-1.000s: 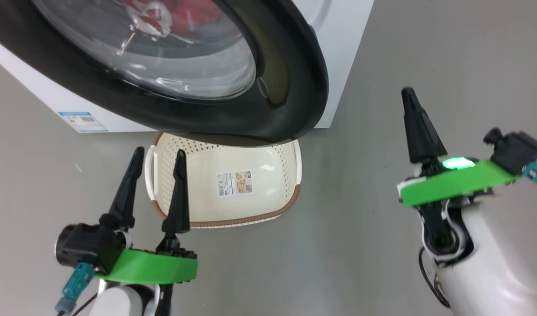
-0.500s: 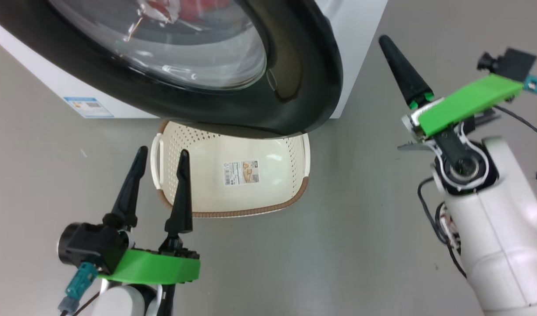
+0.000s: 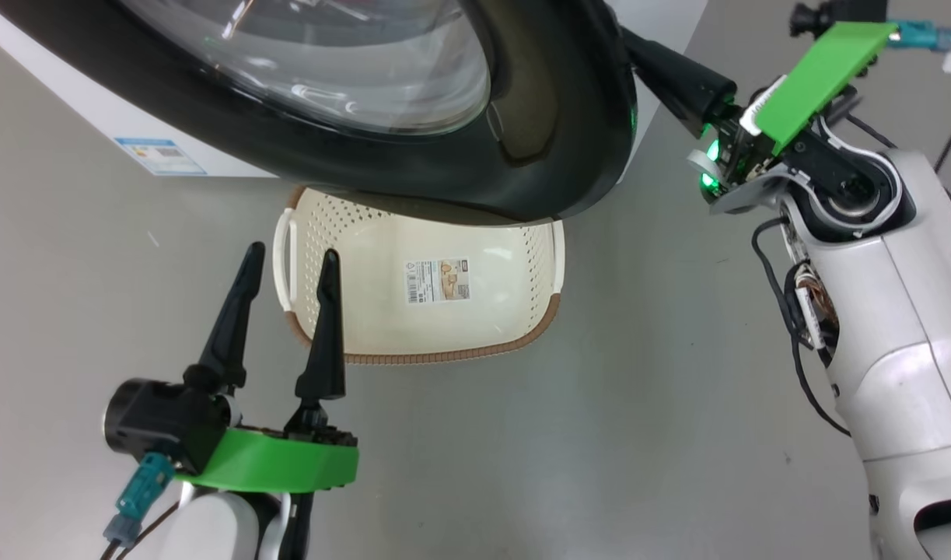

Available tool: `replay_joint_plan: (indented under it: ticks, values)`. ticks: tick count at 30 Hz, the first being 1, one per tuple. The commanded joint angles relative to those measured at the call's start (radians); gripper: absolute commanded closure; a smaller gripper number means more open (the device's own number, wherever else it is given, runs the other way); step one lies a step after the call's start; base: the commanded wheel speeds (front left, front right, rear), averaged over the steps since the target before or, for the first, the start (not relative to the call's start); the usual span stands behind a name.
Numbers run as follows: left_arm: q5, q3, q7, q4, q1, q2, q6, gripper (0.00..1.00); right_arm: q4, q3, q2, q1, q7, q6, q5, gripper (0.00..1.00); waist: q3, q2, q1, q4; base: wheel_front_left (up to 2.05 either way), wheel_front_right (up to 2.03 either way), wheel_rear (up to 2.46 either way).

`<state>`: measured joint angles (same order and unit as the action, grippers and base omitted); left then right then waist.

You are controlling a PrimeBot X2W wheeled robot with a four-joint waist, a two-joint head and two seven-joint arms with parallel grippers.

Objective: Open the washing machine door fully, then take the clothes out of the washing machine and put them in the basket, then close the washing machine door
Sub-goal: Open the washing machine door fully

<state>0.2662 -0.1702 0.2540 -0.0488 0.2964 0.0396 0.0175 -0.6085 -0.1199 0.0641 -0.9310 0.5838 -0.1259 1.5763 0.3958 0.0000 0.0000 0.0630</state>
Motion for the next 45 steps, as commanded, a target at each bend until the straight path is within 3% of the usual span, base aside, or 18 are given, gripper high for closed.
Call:
replay_joint_plan:
  ticks: [1,9,23,45]
  values:
    - [0.004,0.025,0.008,0.023,0.019,0.011,0.002,0.0,0.021,-0.015,-0.009,-0.022,0.019,-0.005,0.012,1.0,0.006,0.0,0.0,0.005,0.0,0.0,0.0]
    - [0.012,0.017,0.008,0.015,0.038,0.011,0.01,0.0,0.021,-0.041,0.005,-0.037,0.079,-0.005,0.012,1.0,0.02,0.0,0.0,0.014,0.0,0.0,0.0]
    - [0.015,0.017,0.008,-0.003,0.032,0.011,0.022,0.0,0.104,-0.062,-0.002,0.067,0.136,-0.005,0.072,1.0,-0.004,0.0,0.0,0.025,0.0,0.0,0.0]
    - [0.032,0.011,0.008,-0.042,-0.039,0.011,0.03,0.0,0.156,-0.115,-0.003,0.244,0.172,-0.005,0.126,1.0,-0.148,0.0,0.0,0.087,0.0,0.0,0.0]
